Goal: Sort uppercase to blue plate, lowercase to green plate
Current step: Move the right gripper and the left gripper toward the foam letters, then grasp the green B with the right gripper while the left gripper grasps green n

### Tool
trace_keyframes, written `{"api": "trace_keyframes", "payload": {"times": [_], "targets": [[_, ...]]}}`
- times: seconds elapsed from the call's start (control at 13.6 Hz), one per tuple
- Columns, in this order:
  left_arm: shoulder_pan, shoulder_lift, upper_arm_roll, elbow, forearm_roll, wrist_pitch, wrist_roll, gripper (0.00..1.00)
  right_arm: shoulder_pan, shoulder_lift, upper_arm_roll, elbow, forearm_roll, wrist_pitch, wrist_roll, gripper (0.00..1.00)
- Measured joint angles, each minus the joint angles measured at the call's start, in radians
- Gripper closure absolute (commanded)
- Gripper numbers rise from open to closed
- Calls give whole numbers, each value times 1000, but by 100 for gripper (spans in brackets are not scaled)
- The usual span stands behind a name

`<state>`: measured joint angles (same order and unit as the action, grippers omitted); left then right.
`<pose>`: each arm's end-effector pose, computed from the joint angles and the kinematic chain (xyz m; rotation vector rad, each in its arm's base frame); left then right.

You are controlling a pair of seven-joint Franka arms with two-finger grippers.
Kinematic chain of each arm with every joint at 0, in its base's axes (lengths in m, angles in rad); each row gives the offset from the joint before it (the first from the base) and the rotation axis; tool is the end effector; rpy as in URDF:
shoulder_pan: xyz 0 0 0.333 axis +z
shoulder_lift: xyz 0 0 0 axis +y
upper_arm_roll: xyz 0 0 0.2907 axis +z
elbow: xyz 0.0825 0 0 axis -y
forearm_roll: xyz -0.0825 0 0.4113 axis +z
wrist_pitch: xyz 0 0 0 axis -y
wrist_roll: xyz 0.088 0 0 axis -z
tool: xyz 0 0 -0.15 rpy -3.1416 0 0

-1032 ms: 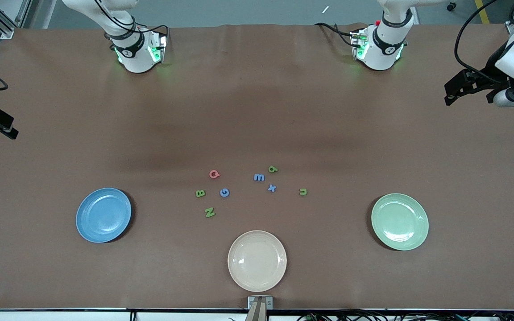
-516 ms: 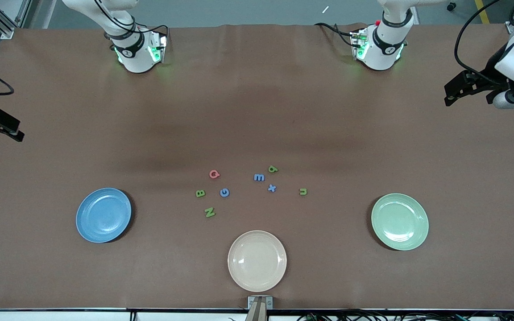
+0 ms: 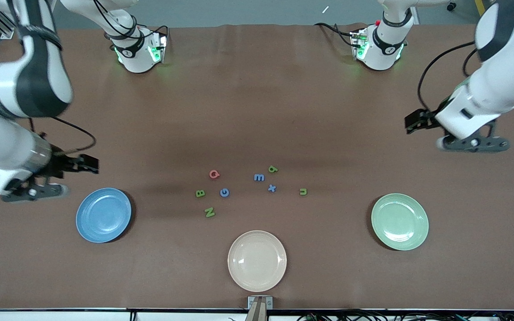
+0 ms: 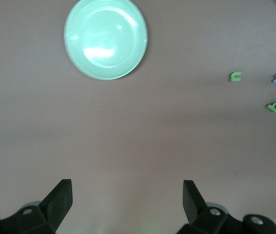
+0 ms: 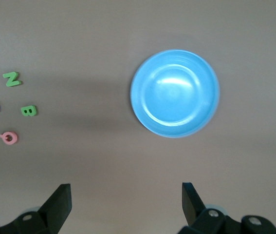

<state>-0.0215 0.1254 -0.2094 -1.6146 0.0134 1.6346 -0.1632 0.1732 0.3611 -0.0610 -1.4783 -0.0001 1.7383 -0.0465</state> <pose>0.5942 -0.1331 0.4663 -3.1280 0.1079 0.1616 0.6661 0.0789 0.3885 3.1025 0.2512 -0.1553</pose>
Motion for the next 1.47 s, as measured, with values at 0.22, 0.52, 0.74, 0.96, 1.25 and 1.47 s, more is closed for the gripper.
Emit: {"api": "trace_keyframes", "payload": {"times": [0.22,0.52,0.74,0.96,1.25,1.47], "targets": [[-42,89,-1,-12,4,110,-85,0,66,122,1,-1,20,67,11,0],[-107,185,-2,-66,36,296,-157,2,142,240,2,0,140,176,148,0],[-160,270,-3,-100,38,463,-195,3,213,304,2,-6,143,289,214,0],[-217,351,-3,-102,39,567,-198,16,273,368,1,-18,142,403,253,0],[-265,443,-3,-90,71,646,-198,31,309,438,0,-23,141,499,255,0],[-292,518,-3,-45,75,658,-238,34,312,450,0,-23,140,503,255,10]]}}
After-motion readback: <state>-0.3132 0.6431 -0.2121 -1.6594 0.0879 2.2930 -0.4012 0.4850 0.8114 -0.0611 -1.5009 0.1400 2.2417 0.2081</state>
